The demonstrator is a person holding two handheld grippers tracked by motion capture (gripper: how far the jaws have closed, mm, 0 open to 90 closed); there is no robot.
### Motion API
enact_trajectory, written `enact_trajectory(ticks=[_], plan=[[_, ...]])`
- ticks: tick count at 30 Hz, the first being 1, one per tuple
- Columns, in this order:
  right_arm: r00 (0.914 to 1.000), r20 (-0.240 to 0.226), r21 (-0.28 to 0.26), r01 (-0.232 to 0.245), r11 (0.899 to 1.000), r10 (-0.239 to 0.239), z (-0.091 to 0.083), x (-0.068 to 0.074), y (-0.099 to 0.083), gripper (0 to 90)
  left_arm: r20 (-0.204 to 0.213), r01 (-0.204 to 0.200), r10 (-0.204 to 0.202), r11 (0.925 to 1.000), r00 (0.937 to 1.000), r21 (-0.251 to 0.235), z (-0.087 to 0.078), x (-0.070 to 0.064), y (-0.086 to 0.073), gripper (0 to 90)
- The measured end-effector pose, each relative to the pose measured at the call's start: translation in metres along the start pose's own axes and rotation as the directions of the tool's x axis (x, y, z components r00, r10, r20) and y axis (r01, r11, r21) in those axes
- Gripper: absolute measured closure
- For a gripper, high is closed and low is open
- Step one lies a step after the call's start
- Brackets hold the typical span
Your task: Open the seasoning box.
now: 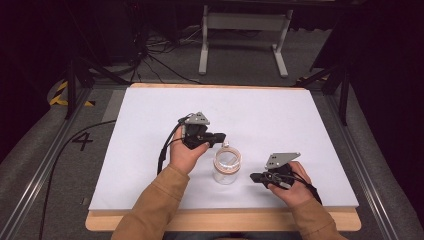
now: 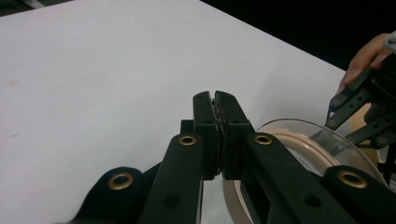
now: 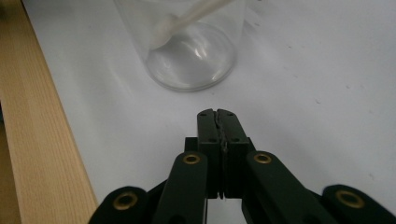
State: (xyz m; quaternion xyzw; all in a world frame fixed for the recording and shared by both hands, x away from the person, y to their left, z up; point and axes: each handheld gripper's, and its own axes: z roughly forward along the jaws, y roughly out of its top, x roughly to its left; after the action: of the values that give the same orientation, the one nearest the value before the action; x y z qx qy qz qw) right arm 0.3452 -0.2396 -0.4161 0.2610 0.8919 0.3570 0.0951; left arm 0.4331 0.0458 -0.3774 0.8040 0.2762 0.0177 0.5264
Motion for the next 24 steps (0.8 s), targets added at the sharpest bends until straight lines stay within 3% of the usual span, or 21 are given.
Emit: enact_trajectory(ticks=[6,11,15,24], plan=[[0.9998,-0.017,0.008,0.004,1.000,-0.003,0.004,0.003,0.001,89.7,0.019,0.033,-0.033,0.9994,0.9993,-0.012,0.003,0.002,-0.003,88.5],[0.9996,-0.025,-0.020,0.009,1.000,-0.009,0.002,0.006,0.004,89.7,0.039,0.022,-0.023,0.9997,0.9990,0.002,0.001,0.001,-0.001,88.3],[0.9995,-0.029,-0.029,0.013,0.999,-0.014,0.000,0.007,0.005,89.7,0.019,-0.013,0.013,0.9997,0.9997,0.019,0.002,-0.001,0.001,87.5],[0.9989,-0.046,-0.087,-0.001,0.996,-0.003,-0.004,0.010,0.014,89.9,0.027,-0.006,0.006,0.9999,0.9996,0.011,0.002,-0.001,0.000,87.5]])
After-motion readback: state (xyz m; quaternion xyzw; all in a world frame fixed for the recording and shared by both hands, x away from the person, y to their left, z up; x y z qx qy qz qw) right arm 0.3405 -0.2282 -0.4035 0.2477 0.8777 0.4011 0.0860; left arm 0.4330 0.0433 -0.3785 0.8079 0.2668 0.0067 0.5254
